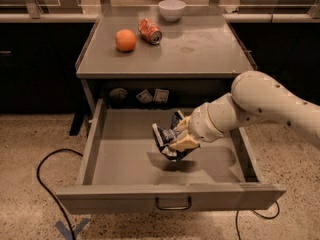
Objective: Place blue chip bag into top drawer
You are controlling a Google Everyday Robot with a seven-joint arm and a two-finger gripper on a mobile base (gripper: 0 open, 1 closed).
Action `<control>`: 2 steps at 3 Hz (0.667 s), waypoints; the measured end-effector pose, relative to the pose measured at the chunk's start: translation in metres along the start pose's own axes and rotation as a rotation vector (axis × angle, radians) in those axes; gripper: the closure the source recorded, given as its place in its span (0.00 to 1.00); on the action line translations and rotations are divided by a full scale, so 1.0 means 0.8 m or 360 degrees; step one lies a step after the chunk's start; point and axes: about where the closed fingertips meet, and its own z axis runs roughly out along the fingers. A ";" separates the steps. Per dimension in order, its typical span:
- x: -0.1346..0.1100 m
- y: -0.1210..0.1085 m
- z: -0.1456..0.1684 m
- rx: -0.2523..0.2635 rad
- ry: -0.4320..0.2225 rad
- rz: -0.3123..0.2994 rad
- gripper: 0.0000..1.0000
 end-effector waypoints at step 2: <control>0.005 -0.039 0.061 0.0030 -0.0042 -0.0074 1.00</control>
Offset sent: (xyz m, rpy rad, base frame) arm 0.0682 0.0454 -0.0618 0.0342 -0.0810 0.0390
